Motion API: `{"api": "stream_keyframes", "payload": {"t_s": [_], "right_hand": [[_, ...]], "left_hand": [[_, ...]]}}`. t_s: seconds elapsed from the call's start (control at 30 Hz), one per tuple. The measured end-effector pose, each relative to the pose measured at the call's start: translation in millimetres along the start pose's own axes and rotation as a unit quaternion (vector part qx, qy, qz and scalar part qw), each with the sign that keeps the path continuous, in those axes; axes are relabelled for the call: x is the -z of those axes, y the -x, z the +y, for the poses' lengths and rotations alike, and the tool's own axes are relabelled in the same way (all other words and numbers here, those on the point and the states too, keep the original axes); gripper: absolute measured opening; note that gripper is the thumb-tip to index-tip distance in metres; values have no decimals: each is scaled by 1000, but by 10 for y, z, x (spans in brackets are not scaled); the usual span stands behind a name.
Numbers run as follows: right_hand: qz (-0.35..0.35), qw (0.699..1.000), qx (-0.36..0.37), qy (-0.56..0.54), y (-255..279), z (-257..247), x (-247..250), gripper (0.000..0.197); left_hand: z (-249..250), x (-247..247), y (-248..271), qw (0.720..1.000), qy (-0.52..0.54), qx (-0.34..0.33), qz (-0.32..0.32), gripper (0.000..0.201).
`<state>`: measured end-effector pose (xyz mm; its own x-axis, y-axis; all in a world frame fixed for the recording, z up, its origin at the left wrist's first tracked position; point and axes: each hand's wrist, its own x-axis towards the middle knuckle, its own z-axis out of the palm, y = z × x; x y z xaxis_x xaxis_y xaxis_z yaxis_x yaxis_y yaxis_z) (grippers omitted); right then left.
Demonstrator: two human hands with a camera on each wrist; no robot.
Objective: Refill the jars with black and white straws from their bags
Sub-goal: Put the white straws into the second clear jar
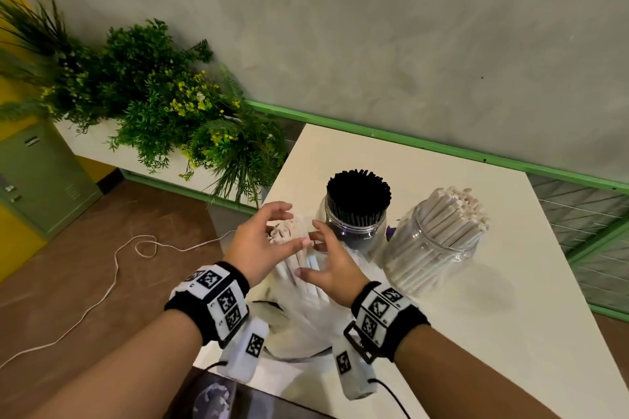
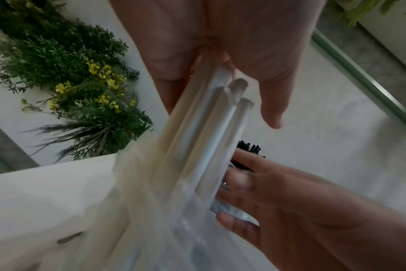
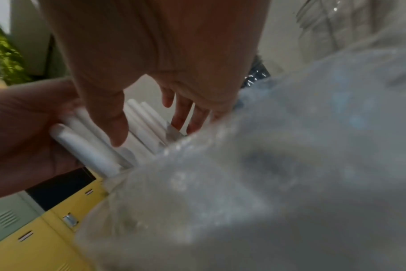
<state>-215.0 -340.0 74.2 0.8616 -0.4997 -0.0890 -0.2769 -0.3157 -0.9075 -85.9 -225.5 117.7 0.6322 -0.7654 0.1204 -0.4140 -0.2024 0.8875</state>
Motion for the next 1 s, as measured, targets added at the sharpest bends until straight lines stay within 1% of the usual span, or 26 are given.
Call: {"api": "stream_keyframes", "payload": {"t_s": [0.1,0.17,0.2,0.23,0.3,0.33,0.37,0.43,0.5,0.57,0.63,0.7,0.77,0.83,0.9,1.0], "right_hand": [[10,999,-24,43,-98,29,-43,102],[5,997,-23,74,-145,49,-37,101],[5,997,-25,79,-158,61,-26,96],[6,997,-28,76,-165,50,-10,86],[5,998,-29,53,-152,9,17,58],[3,999,-24,30,-142,-7,25,50],[-2,1000,-19,1,-127,-15,27,46],[-3,999,-9,-45,-97,-19,31,46],[1,998,-11,-66,-78,-21,37,44],[10,998,-11,-69,-58,-6,44,36],[22,997,-7,-67,-20,-18,42,25],[31,997,2,-72,8,-42,35,25],[32,995,10,-92,28,-47,20,32],[39,993,15,-108,50,-51,6,38],[58,992,11,-113,87,-43,3,38],[133,988,15,-79,146,-15,13,32]], "left_hand": [[-49,-18,48,999,35,2,-12,63],[-77,-28,52,999,40,1,-16,67],[-86,-32,57,999,40,0,-18,69],[-91,-32,56,999,40,-4,-20,71],[-96,-35,61,999,39,-7,-32,74],[-97,-37,62,999,37,-8,-39,72],[-91,-40,66,998,36,-10,-44,68],[-74,-43,60,998,29,-16,-48,54],[-73,-46,55,998,20,-21,-49,44],[-80,-50,55,998,17,-24,-51,38],[-63,-52,59,998,4,-28,-51,38],[-29,-55,74,998,-2,-30,-55,45],[2,-62,94,997,10,-34,-67,53],[26,-71,108,996,21,-43,-72,57],[41,-87,119,996,29,-45,-72,55],[63,-122,131,997,30,-50,-59,45]]}}
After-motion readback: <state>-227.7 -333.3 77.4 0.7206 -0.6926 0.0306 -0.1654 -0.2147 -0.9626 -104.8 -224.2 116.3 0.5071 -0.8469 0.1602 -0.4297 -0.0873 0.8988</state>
